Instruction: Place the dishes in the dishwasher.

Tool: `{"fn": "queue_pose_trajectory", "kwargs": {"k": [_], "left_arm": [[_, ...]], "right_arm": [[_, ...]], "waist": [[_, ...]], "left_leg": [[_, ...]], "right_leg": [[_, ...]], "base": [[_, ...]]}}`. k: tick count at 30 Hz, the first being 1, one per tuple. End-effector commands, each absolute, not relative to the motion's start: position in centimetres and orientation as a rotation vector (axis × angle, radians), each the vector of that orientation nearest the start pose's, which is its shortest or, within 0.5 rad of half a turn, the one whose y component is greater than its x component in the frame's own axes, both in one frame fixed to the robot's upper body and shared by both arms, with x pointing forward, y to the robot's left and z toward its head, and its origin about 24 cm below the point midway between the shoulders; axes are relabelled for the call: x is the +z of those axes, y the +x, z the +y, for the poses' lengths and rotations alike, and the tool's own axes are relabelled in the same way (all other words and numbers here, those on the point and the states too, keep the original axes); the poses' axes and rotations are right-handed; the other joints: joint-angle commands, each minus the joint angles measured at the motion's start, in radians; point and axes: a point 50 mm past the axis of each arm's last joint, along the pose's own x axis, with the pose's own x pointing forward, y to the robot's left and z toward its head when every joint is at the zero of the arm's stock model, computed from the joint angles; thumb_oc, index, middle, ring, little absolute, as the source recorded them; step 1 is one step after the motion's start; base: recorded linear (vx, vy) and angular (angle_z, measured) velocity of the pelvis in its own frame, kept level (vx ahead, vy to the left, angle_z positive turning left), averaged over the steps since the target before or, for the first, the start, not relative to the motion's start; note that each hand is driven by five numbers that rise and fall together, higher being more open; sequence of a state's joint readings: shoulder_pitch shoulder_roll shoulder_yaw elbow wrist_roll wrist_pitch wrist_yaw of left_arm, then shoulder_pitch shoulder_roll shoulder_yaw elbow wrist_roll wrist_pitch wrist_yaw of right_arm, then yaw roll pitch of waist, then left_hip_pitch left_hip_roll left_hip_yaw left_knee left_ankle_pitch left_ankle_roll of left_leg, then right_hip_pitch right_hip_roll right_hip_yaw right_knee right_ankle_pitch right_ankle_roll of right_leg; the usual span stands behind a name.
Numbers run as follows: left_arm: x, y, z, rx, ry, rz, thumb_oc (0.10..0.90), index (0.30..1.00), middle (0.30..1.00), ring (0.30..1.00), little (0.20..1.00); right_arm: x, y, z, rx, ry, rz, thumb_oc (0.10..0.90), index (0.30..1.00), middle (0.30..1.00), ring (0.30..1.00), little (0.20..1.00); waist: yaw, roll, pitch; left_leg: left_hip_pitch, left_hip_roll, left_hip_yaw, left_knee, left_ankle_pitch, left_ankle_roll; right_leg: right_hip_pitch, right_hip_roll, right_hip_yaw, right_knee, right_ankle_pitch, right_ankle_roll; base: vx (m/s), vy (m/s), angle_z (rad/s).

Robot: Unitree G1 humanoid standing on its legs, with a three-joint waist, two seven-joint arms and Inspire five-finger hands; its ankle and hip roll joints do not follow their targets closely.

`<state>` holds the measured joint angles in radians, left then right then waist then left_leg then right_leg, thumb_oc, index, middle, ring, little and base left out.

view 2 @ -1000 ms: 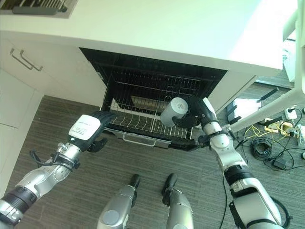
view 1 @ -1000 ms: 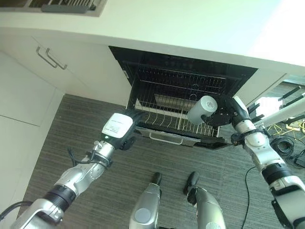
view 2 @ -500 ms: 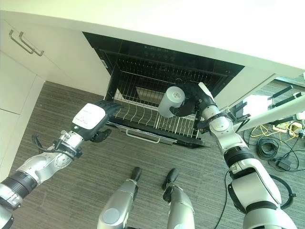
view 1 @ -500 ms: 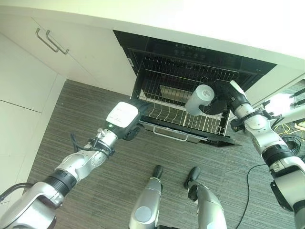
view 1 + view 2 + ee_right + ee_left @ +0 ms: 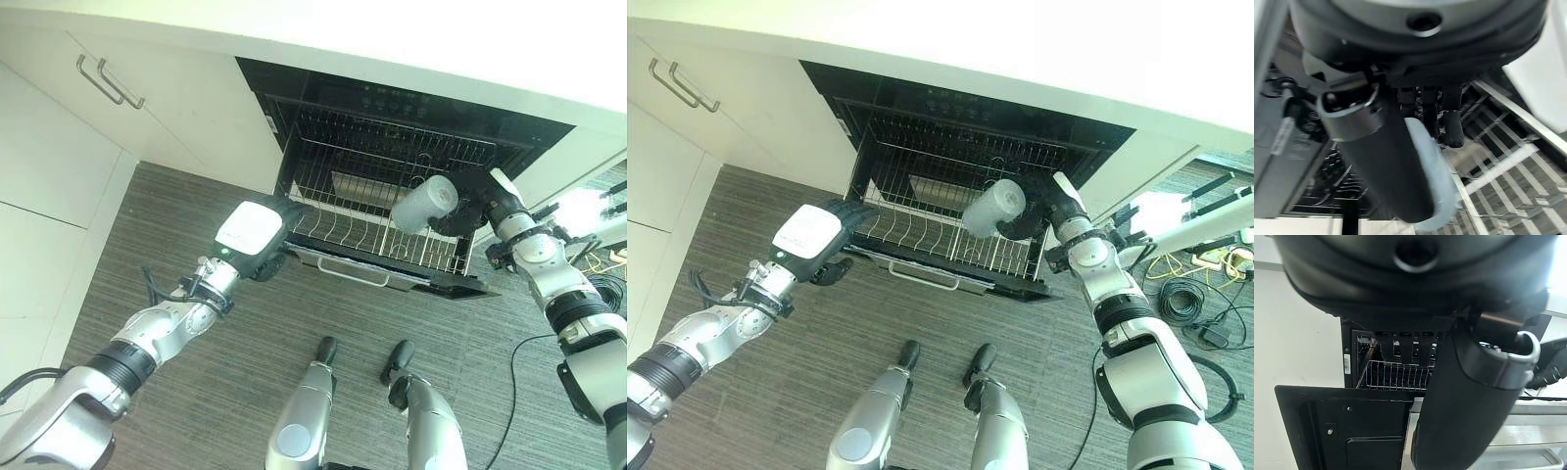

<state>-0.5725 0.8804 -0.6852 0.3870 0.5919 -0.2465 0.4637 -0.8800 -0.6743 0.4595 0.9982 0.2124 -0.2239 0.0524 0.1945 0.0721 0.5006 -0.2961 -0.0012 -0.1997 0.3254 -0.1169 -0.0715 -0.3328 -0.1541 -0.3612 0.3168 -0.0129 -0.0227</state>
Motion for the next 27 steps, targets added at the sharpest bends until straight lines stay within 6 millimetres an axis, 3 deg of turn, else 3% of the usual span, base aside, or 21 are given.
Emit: {"fn": "queue_pose_trajectory", "kwargs": {"k": [1,7,15,16,17,22,27], "left_arm": [[16.1,32.4,20.9,-0.086,1.482,-0.72,0.8,0.9,0.9,0.9,0.9],[16.2,32.3,21.3,-0.067,1.486,-0.704,0.8,0.9,0.9,0.9,0.9],[15.8,32.2,21.5,-0.062,1.477,-0.694,0.8,0.9,0.9,0.9,0.9],[15.8,32.2,21.4,-0.061,1.474,-0.695,0.8,0.9,0.9,0.9,0.9],[15.9,32.3,21.4,-0.062,1.474,-0.695,0.8,0.9,0.9,0.9,0.9],[15.7,32.2,21.4,-0.063,1.475,-0.689,0.8,0.9,0.9,0.9,0.9],[15.1,32.1,21.3,-0.055,1.464,-0.671,0.8,0.9,0.9,0.9,0.9]], "right_arm": [[16.9,38.6,-26.7,-0.012,-0.75,-0.105,0.4,0.3,0.3,0.3,0.3],[16.5,38.1,-28.4,-0.073,-0.733,-0.073,0.4,0.3,0.3,0.3,0.3],[16.7,38.1,-27.8,0.003,-0.718,-0.102,0.4,0.3,0.3,0.3,0.3],[16.8,38.3,-27.2,0.015,-0.713,-0.113,0.425,0.338,0.338,0.338,0.338],[16.9,38.3,-27.0,0.017,-0.709,-0.118,0.8,0.9,0.9,0.9,0.9],[17.1,38.5,-26.4,-0.023,-0.702,-0.138,0.8,0.9,0.9,0.9,0.9],[18.1,38.3,-26.5,-0.124,-0.568,-0.239,0.8,0.9,0.9,0.9,0.9]], "waist": [[0.012,-0.006,-0.005],[0.012,-0.009,-0.004],[0.005,-0.002,-0.009],[0.004,0.0,-0.009],[0.004,0.0,-0.009],[0.0,0.003,-0.011],[-0.01,0.012,-0.013]], "left_leg": [[-0.038,0.01,0.115,-0.025,-0.01,0.062],[-0.043,0.003,0.105,-0.025,-0.007,0.067],[-0.032,0.002,0.114,-0.025,-0.009,0.069],[-0.031,0.002,0.116,-0.025,-0.008,0.069],[-0.031,0.002,0.116,-0.025,-0.008,0.069],[-0.029,0.002,0.119,-0.025,-0.008,0.069],[-0.024,0.002,0.123,-0.025,-0.009,0.069]], "right_leg": [[0.08,-0.033,0.106,-0.017,-0.095,0.182],[0.071,-0.028,0.119,-0.017,-0.086,0.186],[0.073,-0.034,0.128,-0.017,-0.085,0.186],[0.073,-0.036,0.129,-0.017,-0.085,0.186],[0.073,-0.036,0.129,-0.017,-0.085,0.187],[0.075,-0.037,0.132,-0.017,-0.085,0.185],[0.076,-0.037,0.137,-0.017,-0.088,0.182]], "base": [[0.0,0.0,0.0],[0.0,0.0,0.0],[-0.02,0.028,-0.09],[-0.01,0.014,-0.03],[-0.03,0.011,-0.03],[0.0,0.0,0.0],[0.0,0.028,-0.04]]}}
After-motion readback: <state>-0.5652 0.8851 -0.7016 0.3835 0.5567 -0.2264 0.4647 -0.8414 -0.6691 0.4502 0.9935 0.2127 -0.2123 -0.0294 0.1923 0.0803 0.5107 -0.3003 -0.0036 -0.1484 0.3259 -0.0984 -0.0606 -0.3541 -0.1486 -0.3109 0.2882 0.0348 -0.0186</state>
